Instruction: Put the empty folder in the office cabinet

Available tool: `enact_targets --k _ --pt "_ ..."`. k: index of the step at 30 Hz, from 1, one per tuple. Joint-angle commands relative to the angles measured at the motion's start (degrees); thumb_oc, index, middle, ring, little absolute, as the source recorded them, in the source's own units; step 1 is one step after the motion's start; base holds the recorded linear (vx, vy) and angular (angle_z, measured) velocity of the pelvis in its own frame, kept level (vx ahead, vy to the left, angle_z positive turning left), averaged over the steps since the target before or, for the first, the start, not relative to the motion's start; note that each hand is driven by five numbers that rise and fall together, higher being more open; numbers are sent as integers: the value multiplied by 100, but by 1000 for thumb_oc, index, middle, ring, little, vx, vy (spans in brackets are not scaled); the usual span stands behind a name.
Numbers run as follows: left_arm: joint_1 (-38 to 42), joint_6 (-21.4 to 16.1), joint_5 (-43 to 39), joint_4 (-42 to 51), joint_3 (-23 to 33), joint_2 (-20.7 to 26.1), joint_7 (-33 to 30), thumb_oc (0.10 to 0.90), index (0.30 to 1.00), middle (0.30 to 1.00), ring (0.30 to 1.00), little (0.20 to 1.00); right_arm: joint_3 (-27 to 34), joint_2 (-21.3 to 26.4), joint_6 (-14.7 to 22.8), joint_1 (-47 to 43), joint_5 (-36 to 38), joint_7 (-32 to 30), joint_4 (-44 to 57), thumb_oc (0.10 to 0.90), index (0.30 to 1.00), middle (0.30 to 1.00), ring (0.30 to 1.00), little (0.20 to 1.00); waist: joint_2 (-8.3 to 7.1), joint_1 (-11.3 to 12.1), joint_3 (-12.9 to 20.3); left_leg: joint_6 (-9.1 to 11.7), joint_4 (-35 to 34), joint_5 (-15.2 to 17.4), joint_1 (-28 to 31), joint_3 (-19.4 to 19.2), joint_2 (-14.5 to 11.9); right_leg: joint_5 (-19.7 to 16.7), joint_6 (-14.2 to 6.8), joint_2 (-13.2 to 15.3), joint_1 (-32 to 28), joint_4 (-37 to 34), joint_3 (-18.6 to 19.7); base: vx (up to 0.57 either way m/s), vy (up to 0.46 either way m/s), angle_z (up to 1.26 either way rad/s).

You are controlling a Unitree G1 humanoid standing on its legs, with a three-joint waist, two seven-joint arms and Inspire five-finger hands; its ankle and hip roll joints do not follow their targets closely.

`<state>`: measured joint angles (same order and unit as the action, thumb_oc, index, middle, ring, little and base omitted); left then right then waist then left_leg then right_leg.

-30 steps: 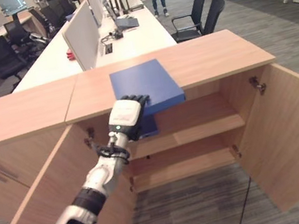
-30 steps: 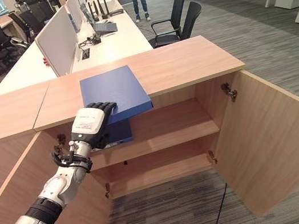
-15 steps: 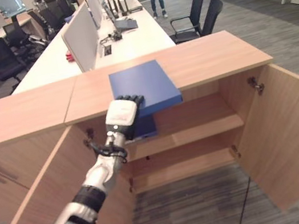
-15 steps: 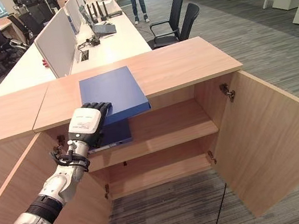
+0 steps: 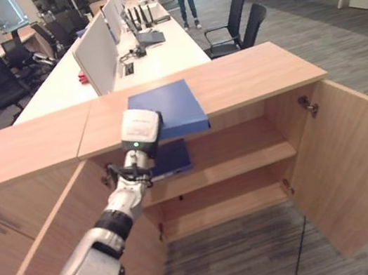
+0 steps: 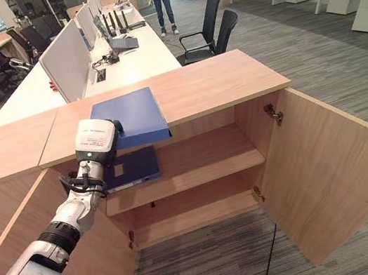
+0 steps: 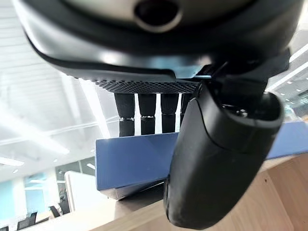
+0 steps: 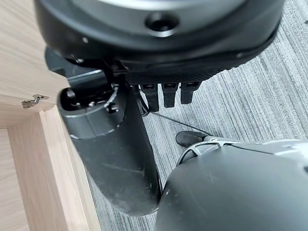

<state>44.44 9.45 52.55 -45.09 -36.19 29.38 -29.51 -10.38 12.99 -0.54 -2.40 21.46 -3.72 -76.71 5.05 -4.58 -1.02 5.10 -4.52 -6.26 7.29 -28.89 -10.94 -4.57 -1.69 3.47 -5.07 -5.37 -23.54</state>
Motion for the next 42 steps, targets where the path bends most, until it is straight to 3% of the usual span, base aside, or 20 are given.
enact_targets --k 1,8,12,16,17,18,19,20,21,25,27,33,39,42 --pt "1047 41 -30 -746 -2 686 131 400 300 300 300 300 -110 -211 154 -297 57 -24 -225 800 900 900 900 900 -266 -6 -30 319 -48 371 183 107 16 557 -513 194 -411 37 -154 -7 10 -12" --pt "1128 -9 -80 -836 -88 951 125 400 300 300 300 300 -85 -192 174 -260 69 -18 -267 800 900 900 900 900 -245 1 -23 312 -48 365 197 91 47 569 -526 205 -439 37 -172 -1 3 -3" --pt "1083 -80 -294 -364 104 1008 35 400 300 300 300 300 -93 -215 188 -243 93 -17 -227 800 900 900 900 900 -247 22 -25 301 -48 373 193 128 58 568 -529 225 -445 37 -175 0 0 0" --pt "17 -407 -789 1595 1134 661 -66 400 300 300 300 300 -92 -372 277 -345 175 -27 256 800 900 900 900 900 -337 157 -100 286 -48 358 165 215 64 572 -503 238 -468 37 -208 0 0 0" --pt "-582 -572 -926 2316 1557 560 2 400 300 300 300 300 -120 -406 317 -358 198 -16 516 800 900 900 900 900 -343 179 -107 283 -48 353 159 235 70 571 -492 241 -469 37 -208 15 9 5" --pt "-2385 -1290 -1671 3894 2438 27 251 400 300 300 300 300 -206 -285 599 -286 54 -22 2304 800 900 900 900 900 -435 309 -185 266 -48 347 110 308 58 557 -451 253 -446 37 -212 0 0 0" --pt "-2472 -1296 -1682 3970 2492 25 291 400 300 300 300 300 -234 -260 563 -219 43 -35 2380 800 900 900 900 900 -418 290 -162 265 -48 347 114 305 58 556 -451 253 -449 37 -210 3 7 -9" --pt "-2856 -1466 -1982 4188 2648 -84 367 400 300 300 300 300 -191 -99 663 -175 -60 -34 3081 800 900 900 900 900 -458 317 -204 263 -48 340 87 317 57 541 -448 255 -426 37 -214 -28 1 4" --pt "-3632 -1699 -2392 4591 2951 -186 552 400 300 300 300 300 -45 275 739 154 -269 -21 4399 800 900 900 900 900 -486 342 -260 247 -48 339 46 337 60 526 -445 256 -400 37 -222 -28 1 20" --pt "-4634 -1942 -2871 5061 3344 -178 813 400 300 300 300 300 328 872 819 691 -810 -48 5887 800 900 900 900 900 -522 373 -285 216 -48 349 -15 390 73 513 -449 248 -360 37 -254 -21 -9 14" --pt "-5356 -2183 -3017 5496 3647 -98 991 400 300 300 300 300 811 1245 959 934 -1380 -253 6790 800 900 900 900 900 -542 409 -295 181 -48 371 -40 435 69 509 -460 247 -351 37 -279 -7 -5 3" --pt "-6084 -2307 -3235 6090 4267 -23 922 400 300 300 300 300 1492 1602 1110 950 -2180 -688 7890 800 900 900 900 900 -603 497 -292 119 -48 402 -81 515 71 480 -472 252 -315 37 -290 -18 -1 7" --pt "-6237 -2399 -3254 6495 4679 57 896 400 300 300 300 300 1975 1925 1110 882 -3020 -963 8678 800 900 900 900 900 -627 523 -280 91 -48 426 -100 549 84 451 -491 249 -297 37 -298 -7 2 2" --pt "-6286 -2483 -4040 6841 4789 53 1299 400 300 300 300 300 2205 2075 1022 785 -3403 -1049 9002 800 900 900 900 900 -625 540 -282 74 -48 436 -108 567 90 419 -498 260 -280 37 -296 -18 12 5"
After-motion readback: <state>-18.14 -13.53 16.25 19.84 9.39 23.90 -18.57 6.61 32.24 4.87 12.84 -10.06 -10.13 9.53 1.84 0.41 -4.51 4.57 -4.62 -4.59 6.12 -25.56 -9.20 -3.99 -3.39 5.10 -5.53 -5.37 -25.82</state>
